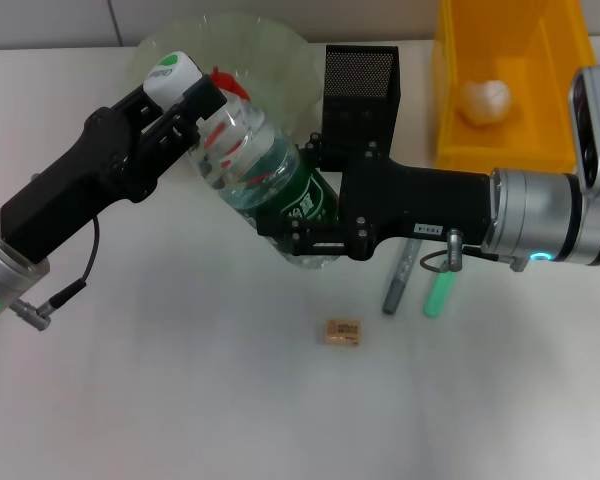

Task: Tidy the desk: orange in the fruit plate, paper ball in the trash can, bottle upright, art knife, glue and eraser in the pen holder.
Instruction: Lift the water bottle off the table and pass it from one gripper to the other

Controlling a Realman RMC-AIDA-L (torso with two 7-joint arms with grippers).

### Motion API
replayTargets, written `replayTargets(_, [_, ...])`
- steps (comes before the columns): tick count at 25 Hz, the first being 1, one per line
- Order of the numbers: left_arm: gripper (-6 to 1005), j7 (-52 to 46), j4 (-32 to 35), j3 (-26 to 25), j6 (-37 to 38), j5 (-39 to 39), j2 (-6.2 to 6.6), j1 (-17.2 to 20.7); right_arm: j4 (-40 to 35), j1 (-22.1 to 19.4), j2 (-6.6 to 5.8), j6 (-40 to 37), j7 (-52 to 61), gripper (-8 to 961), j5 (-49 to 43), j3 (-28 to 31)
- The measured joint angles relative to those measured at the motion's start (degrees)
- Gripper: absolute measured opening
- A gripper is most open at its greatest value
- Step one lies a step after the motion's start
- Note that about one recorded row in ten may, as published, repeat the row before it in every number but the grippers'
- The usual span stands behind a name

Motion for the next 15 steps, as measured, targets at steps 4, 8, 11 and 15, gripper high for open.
replayTargets(4, [440, -0.2, -0.1, 0.0, 0.0, 0.0, 0.07, 0.0, 0.2, 0.0, 0.0, 0.0, 0.2, 796, 0.0, 0.0])
replayTargets(8, [441, -0.9, 0.2, 0.0, 0.0, -0.1, 0.11, 0.0, 0.2, 0.1, 0.0, -0.2, 0.2, 798, -0.1, -0.1])
replayTargets(11, [441, -1.1, 0.2, 0.0, 0.0, -0.2, 0.1, -0.1, 0.3, 0.0, 0.0, -0.2, -0.3, 799, -0.1, -0.5])
replayTargets(15, [441, -1.6, 0.3, -0.1, 0.0, -0.3, 0.1, -0.1, 0.4, 0.0, 0.0, 0.1, -0.5, 800, 0.1, -1.1])
